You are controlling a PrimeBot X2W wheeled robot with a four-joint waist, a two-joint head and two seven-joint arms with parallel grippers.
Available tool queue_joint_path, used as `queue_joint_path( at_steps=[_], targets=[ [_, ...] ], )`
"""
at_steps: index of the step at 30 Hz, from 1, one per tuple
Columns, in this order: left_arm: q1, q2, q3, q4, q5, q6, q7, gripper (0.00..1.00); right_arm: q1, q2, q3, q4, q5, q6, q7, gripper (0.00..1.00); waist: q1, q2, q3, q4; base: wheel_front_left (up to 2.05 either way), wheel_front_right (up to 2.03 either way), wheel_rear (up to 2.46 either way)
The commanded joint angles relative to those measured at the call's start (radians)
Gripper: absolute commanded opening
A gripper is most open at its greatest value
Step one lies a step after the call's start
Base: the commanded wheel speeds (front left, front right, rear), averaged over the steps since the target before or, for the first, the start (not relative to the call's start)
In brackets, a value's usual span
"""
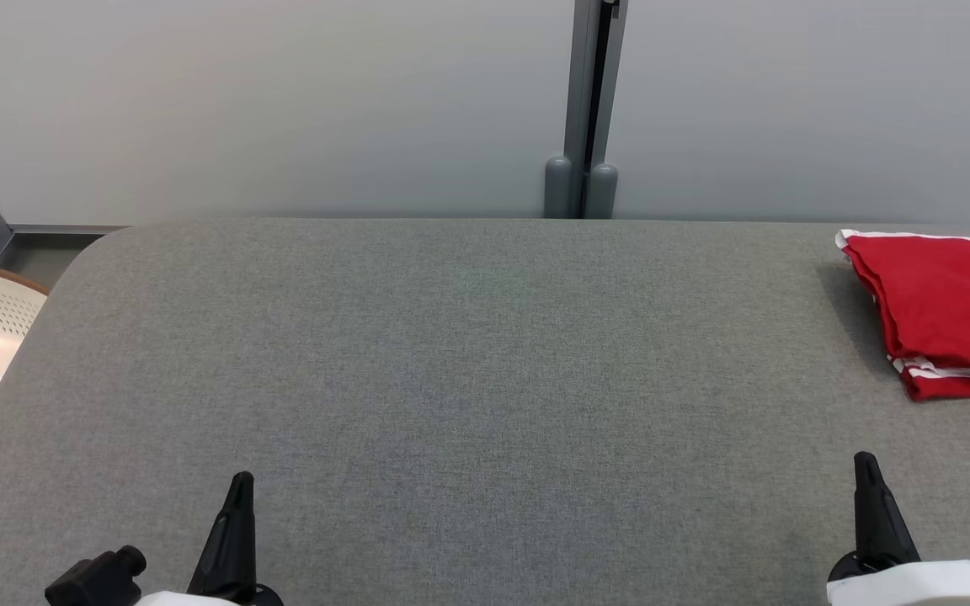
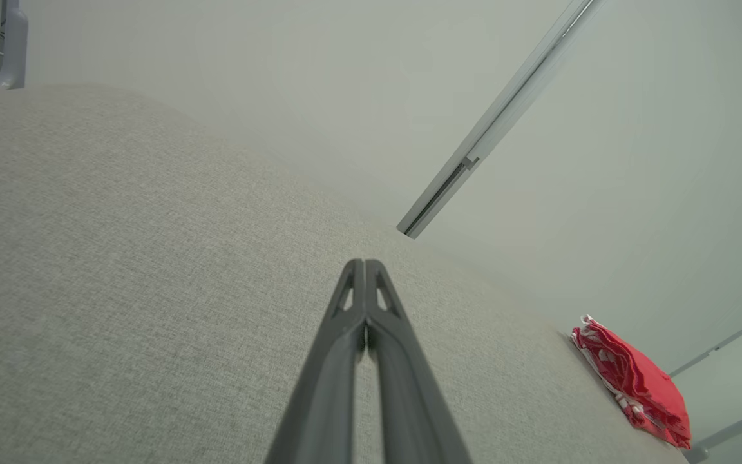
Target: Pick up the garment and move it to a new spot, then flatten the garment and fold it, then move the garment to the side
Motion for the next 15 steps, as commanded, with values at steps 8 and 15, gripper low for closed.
queue_joint_path(
  at_steps=[8,15],
  targets=[
    [-0.053,0.010,0.022,0.001,-0.138,-0.011,0.027,0.00,-0.046,-0.006,-0.015,-0.011,0.134,-0.001,0.033,0.00,0.0000,0.0000,0.003,-0.006,0.00,0.00,0.00],
    [-0.072,0.012,0.034,0.011,-0.235,-0.015,0.048,0.00,-0.059,-0.007,-0.025,-0.010,0.227,-0.001,0.056,0.00,0.0000,0.0000,0.006,-0.011,0.00,0.00,0.00]
  ],
)
